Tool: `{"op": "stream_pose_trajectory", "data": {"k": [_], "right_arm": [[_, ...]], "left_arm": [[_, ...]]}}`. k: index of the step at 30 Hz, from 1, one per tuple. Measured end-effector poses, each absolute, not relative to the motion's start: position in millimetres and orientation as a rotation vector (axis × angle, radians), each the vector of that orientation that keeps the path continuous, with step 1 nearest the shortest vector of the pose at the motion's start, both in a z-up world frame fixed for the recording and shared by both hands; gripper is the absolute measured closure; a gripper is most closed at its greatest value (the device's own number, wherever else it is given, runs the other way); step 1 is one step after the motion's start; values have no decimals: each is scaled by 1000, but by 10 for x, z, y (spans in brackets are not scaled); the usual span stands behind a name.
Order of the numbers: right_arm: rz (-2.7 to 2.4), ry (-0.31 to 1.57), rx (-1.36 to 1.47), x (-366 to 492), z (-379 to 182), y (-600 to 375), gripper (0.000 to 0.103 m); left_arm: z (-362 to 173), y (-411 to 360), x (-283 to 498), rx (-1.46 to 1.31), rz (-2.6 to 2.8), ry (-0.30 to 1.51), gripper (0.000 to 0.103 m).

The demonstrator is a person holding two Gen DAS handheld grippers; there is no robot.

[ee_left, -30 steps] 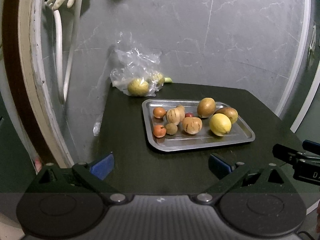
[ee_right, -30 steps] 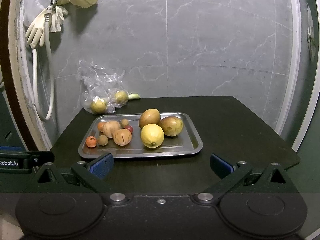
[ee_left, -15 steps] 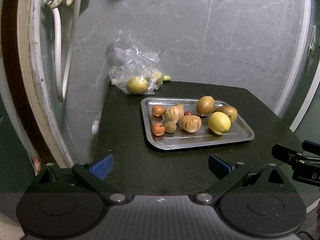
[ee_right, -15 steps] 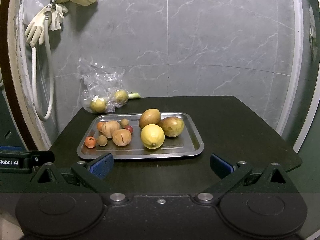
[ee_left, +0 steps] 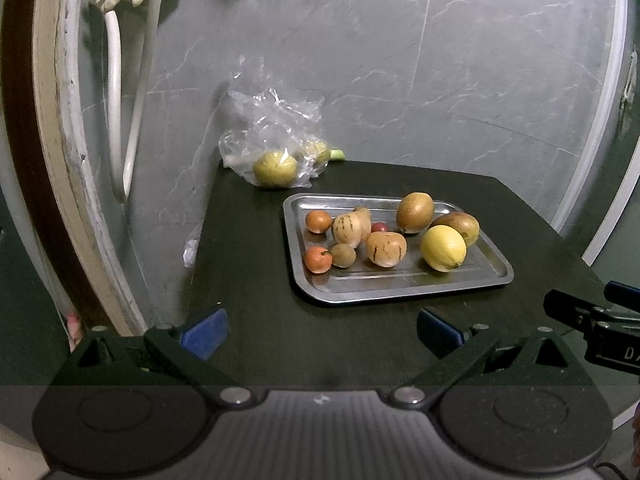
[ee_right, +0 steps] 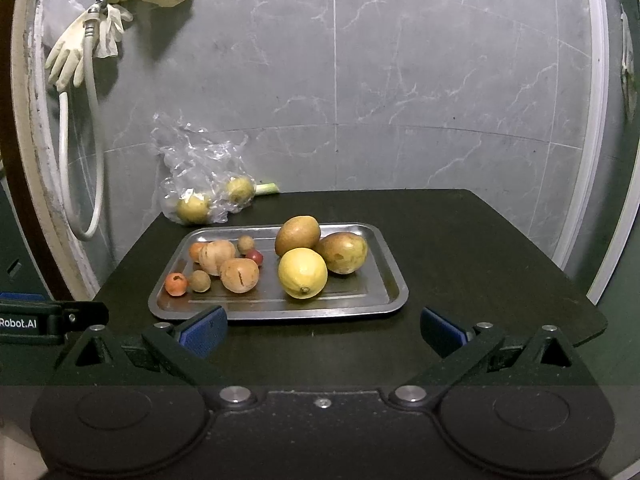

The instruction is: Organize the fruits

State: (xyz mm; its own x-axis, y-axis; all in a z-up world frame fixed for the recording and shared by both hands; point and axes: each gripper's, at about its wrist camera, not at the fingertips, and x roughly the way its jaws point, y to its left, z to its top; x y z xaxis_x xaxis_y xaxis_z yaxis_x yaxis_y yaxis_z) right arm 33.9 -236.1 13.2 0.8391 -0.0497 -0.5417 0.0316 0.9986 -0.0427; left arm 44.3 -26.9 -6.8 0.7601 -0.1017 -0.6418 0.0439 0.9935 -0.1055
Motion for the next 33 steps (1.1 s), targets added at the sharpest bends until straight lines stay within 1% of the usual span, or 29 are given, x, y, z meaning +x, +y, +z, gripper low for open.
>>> {"op": "stream_pose_trajectory", "data": {"k": [33], "right_arm": [[-50,572,-37,325,122,-2398,1]], "left_arm": [[-79,-298,530,-90,-83,718,1]]}}
